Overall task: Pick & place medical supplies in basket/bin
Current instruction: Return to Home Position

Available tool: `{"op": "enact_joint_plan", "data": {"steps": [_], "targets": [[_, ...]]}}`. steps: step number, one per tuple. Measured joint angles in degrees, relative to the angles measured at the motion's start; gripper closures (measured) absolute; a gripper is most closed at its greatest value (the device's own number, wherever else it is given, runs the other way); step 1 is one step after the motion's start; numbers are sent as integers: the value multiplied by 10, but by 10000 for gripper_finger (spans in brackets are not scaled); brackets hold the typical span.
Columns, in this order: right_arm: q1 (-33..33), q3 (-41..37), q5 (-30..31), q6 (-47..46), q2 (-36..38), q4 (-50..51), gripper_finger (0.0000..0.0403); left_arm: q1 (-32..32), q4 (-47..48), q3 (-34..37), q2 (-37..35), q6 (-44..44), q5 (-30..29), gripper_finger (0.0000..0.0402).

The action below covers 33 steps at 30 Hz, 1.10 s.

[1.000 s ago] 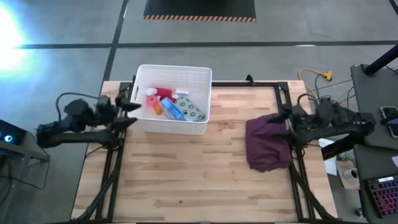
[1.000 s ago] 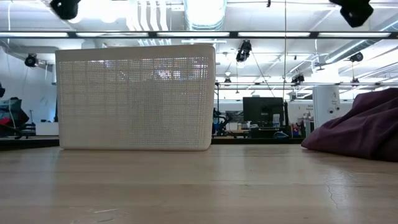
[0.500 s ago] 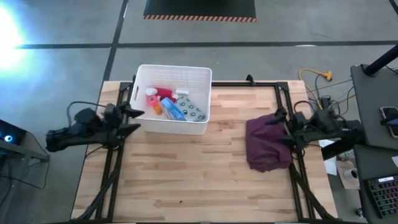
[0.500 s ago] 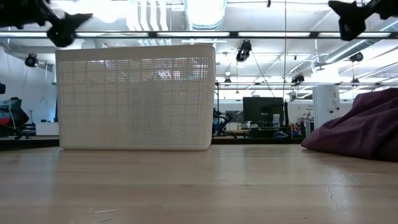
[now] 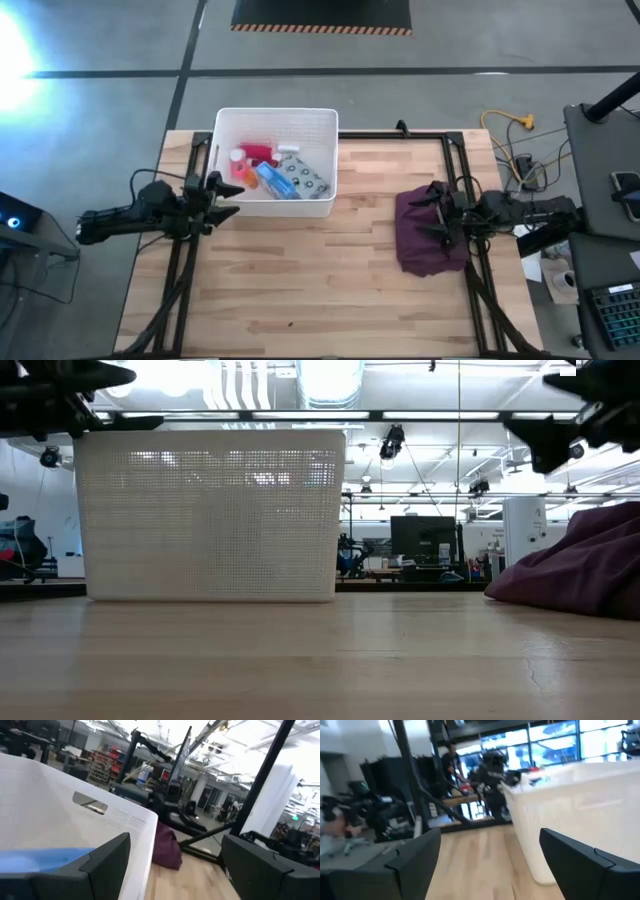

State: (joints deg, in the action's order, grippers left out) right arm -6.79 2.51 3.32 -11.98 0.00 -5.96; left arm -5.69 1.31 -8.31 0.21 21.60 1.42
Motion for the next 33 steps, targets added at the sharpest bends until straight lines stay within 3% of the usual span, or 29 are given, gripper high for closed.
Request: {"op": "enact_joint_plan", "data": {"steps": [33], "targets": [[30, -20, 13, 17, -2, 40, 74, 0, -72, 11, 40, 14, -23, 110]]}}
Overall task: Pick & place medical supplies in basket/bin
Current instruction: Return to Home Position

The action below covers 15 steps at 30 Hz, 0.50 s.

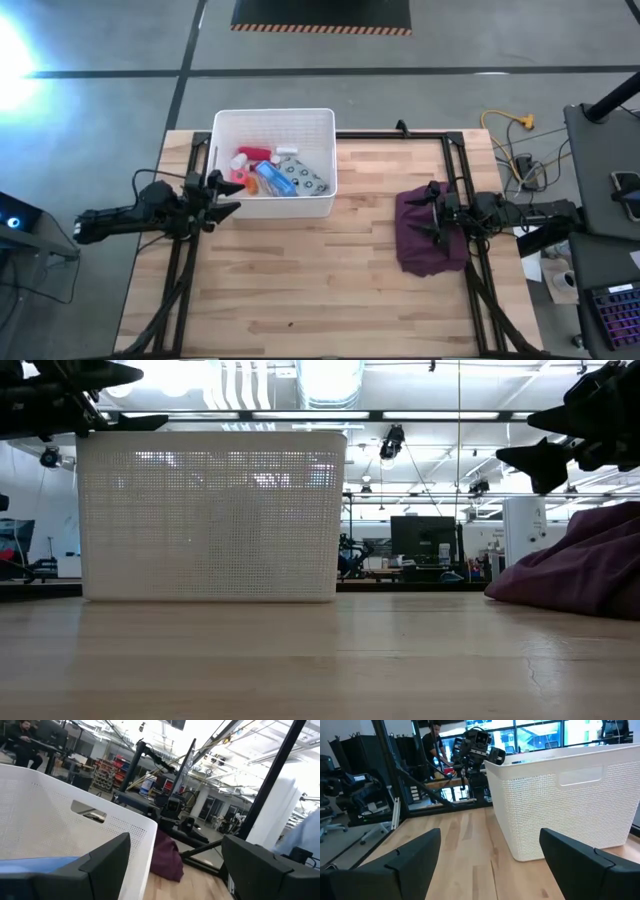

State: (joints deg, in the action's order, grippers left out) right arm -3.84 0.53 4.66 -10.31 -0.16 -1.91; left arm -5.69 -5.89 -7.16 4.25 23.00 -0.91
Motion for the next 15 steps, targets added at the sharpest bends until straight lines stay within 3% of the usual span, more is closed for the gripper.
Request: {"op": "enact_joint_plan", "data": {"steps": [15], "targets": [[0, 0, -1, 0, 0, 0, 74, 0, 4, -1, 0, 0, 1, 110]]}}
